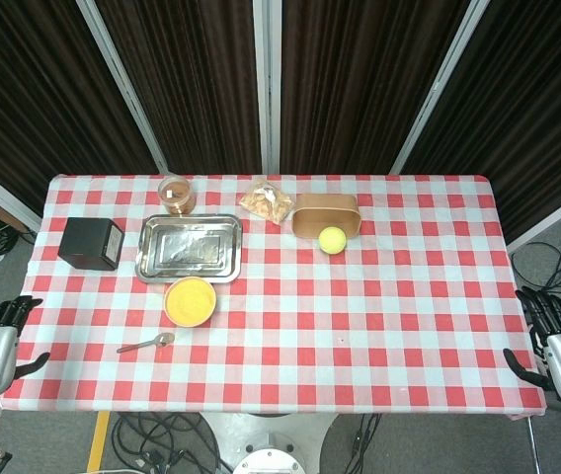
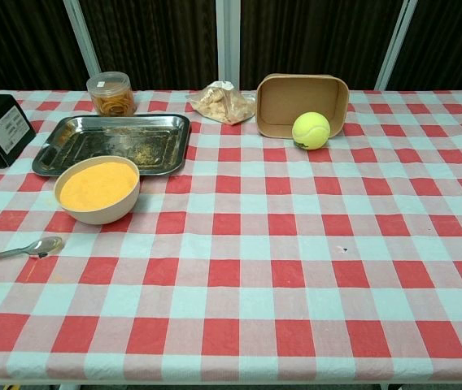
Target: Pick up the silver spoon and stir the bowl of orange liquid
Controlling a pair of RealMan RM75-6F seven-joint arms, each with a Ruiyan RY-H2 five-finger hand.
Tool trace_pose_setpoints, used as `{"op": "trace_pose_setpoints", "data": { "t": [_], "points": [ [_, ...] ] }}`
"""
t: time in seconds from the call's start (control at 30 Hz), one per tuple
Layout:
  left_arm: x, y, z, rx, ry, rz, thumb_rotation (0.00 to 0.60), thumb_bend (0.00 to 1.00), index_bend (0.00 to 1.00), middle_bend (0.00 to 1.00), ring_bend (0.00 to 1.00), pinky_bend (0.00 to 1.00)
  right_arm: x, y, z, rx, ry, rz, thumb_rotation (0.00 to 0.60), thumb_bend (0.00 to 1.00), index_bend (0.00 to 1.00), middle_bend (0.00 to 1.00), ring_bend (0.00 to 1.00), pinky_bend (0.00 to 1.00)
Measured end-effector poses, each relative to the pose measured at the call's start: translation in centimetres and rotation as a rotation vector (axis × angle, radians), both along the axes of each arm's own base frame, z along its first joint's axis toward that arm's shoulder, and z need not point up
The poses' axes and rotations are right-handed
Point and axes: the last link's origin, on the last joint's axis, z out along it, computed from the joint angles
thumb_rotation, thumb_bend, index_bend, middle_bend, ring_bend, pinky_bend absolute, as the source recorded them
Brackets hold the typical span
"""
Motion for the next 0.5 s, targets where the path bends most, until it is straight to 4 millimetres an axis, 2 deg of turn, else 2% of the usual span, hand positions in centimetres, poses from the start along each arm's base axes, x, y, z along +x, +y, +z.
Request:
{"op": "trace_pose_setpoints", "data": {
  "t": [0.33, 0.4, 0.5],
  "points": [
    [0.3, 0.0, 0.2, -0.001, -0.009, -0.006, 0.600, 0.14, 0.27, 0.29, 0.22, 0.24, -0.3, 0.5, 0.4, -0.014, -0.007, 0.005, 0.600, 0.27, 0.00, 0.05, 0.00, 0.00],
    [0.5, 0.3, 0.0, -0.011, -0.015, -0.012, 0.600, 0.14, 0.29, 0.33, 0.24, 0.25, -0.3, 0.6, 0.5, -0.019, -0.008, 0.007, 0.600, 0.27, 0.00, 0.05, 0.00, 0.00],
    [0.9, 1.0, -0.5, -0.036, -0.023, -0.024, 0.600, 0.14, 0.40, 0.46, 0.37, 0.28, -0.3, 0.5, 0.6, -0.022, -0.006, 0.012, 0.600, 0.27, 0.00, 0.05, 0.00, 0.00]
  ]
}}
